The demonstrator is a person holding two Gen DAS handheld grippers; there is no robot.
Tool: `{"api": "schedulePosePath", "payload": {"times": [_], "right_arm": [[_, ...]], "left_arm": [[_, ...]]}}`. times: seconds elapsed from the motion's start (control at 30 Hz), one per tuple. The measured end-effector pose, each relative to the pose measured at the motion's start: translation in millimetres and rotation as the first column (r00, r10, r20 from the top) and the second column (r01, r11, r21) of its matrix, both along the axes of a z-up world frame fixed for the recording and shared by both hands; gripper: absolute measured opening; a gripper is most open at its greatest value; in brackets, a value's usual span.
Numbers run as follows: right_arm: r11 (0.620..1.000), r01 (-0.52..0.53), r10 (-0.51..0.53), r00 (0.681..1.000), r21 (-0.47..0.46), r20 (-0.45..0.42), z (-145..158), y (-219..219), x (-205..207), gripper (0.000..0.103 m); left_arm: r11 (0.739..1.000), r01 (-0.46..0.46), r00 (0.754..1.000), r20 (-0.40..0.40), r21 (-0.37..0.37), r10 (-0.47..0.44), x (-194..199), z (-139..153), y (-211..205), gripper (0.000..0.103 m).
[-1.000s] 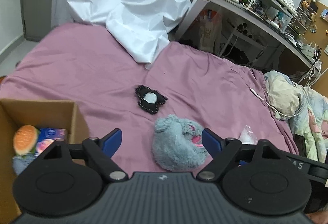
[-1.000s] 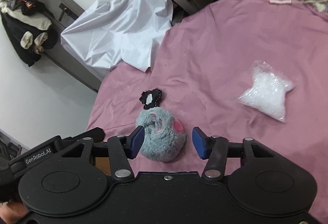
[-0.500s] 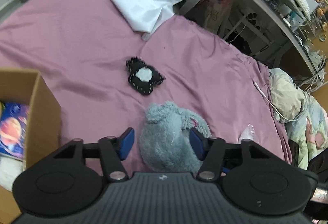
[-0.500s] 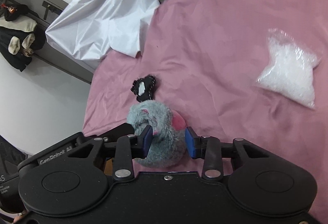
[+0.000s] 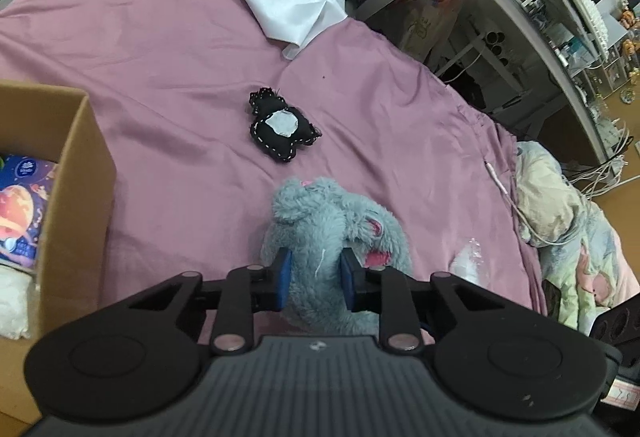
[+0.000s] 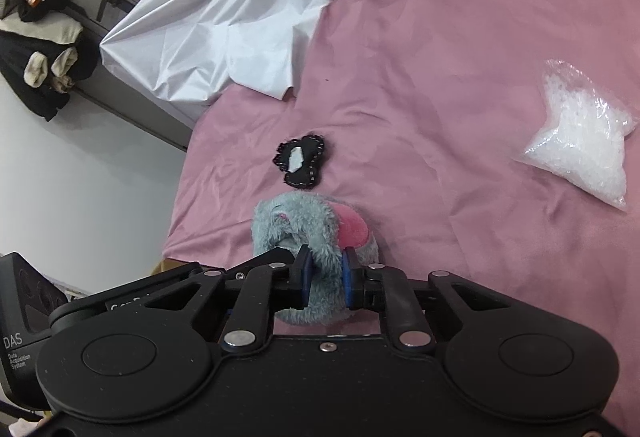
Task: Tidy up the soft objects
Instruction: 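Carry the gray plush with both grippers over the box and release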
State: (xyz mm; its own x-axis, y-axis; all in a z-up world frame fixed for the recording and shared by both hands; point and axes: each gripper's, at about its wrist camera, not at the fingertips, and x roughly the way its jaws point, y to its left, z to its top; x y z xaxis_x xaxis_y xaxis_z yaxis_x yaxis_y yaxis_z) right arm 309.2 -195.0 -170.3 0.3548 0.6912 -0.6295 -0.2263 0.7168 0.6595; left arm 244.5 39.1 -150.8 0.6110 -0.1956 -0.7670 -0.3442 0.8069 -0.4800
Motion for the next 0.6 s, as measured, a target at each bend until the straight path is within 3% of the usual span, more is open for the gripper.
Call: {"api": "schedulePosePath", "payload": {"times": [0.6], "right_arm": [[0.999,-0.049,0.045,0.98,0.013,0.195,76.5,30.1,-48.7,0.015]], "left_arm": [[0.998,-0.062,0.986,0.155,0.012,0.06,-65.1,69.1,17.6,0.025]]}}
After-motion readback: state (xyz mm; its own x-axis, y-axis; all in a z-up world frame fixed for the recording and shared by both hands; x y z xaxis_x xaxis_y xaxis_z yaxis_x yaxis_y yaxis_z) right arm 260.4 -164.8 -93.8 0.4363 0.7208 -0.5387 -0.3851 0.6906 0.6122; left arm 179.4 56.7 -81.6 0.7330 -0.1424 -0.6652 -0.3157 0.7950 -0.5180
